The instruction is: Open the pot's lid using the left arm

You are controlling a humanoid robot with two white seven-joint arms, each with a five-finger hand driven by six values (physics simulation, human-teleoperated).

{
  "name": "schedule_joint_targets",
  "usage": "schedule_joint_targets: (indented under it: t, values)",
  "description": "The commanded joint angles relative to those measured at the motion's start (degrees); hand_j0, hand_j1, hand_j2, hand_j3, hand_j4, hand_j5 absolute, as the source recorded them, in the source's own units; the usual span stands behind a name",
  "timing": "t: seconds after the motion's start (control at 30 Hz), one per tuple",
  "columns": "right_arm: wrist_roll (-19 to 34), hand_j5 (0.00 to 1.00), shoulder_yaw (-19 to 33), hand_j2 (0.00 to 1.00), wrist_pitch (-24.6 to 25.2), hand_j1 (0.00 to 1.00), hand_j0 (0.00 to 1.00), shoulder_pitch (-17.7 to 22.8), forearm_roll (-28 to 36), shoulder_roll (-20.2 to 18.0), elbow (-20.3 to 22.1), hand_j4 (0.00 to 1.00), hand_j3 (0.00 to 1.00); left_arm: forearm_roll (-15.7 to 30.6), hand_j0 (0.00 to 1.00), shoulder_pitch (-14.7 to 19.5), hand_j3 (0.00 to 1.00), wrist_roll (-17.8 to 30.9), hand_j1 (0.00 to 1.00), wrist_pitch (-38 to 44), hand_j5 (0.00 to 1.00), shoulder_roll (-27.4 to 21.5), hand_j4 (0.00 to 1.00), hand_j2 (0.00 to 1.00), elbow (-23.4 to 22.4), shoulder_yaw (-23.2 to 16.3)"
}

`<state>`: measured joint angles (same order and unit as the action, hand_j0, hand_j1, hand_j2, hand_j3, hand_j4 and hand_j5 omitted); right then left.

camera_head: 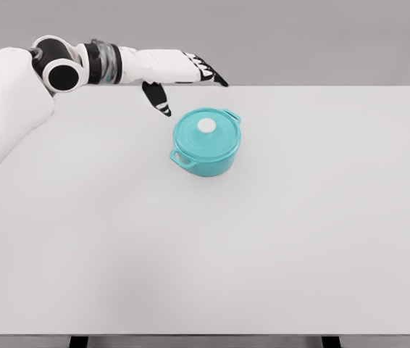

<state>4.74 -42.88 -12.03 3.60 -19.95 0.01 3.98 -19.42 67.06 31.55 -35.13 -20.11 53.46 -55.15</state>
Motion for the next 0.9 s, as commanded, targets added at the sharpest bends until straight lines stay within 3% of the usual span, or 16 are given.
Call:
schedule_joint_targets:
  t: [0.0,0.17,0.27,0.6,0.73,0.87]
  values:
    - [0.01,1.0,-0.01,1.0,-0.01,1.0,1.0,0.0,0.0,-0.01,0.07,1.0,1.0,0.17,1.0,0.0,1.0,-0.08,1.0,0.13,1.0,2.43,1.0,1.0,-0.29,-3.03]
    - [0.01,1.0,-0.01,1.0,-0.01,1.0,1.0,0.0,0.0,-0.01,0.07,1.0,1.0,-0.18,1.0,0.35,1.0,-0.08,1.0,0.13,1.0,4.64,1.0,1.0,-0.64,-4.97]
    - [0.01,1.0,-0.01,1.0,-0.01,1.0,1.0,0.0,0.0,-0.01,-0.02,1.0,1.0,-3.25,1.0,0.35,1.0,-0.08,1.0,0.13,1.0,5.69,1.0,1.0,-1.52,-4.97]
    - [0.1,1.0,-0.01,1.0,-0.01,1.0,1.0,0.0,0.0,-0.01,0.07,1.0,1.0,-3.96,1.0,0.26,1.0,-0.08,1.0,0.13,1.0,6.57,1.0,1.0,-3.45,-5.76]
    - [0.01,1.0,-0.01,1.0,-0.01,1.0,1.0,0.0,0.0,-0.01,-0.02,1.0,1.0,-3.87,0.98,0.26,0.98,-0.08,0.98,0.13,0.98,6.48,0.98,0.98,-3.36,-5.76]
    - [0.01,1.0,-0.01,1.0,-0.01,1.0,1.0,0.0,0.0,-0.01,-0.02,1.0,1.0,-3.87,0.89,0.18,0.89,-0.08,0.89,0.13,0.89,6.4,0.89,0.89,-3.36,-5.76]
